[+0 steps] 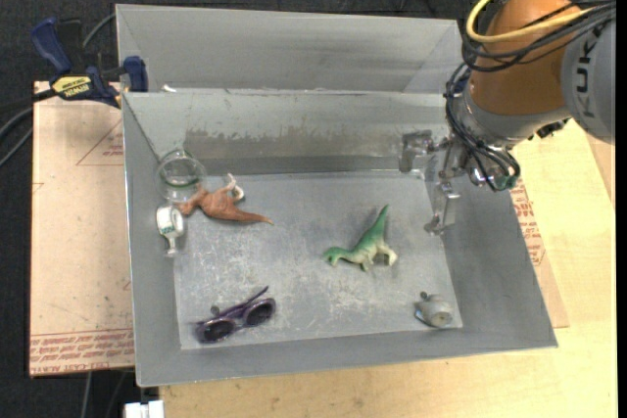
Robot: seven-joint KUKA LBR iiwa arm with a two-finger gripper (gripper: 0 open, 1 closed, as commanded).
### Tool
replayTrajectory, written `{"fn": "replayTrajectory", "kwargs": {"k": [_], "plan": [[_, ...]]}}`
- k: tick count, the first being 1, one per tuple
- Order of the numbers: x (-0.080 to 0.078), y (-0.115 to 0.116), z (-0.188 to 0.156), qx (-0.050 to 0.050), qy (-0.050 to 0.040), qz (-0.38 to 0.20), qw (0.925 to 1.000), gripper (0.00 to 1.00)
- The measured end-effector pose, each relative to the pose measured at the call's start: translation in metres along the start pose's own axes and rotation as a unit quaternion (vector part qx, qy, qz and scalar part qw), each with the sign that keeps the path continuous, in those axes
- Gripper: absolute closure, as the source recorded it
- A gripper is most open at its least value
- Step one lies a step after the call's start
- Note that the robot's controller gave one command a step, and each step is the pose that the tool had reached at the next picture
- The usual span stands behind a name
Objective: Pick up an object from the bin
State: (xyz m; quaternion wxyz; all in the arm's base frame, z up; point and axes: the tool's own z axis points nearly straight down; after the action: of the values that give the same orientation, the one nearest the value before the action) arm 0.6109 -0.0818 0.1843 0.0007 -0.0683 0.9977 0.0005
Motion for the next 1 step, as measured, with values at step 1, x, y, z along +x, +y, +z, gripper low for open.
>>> {"fn": "replayTrajectory", "kwargs": {"k": [1], "plan": [[-0.0056,-0.0114,0.0491,0.000,0.0000,-0.003,1.0000,0.00]]}}
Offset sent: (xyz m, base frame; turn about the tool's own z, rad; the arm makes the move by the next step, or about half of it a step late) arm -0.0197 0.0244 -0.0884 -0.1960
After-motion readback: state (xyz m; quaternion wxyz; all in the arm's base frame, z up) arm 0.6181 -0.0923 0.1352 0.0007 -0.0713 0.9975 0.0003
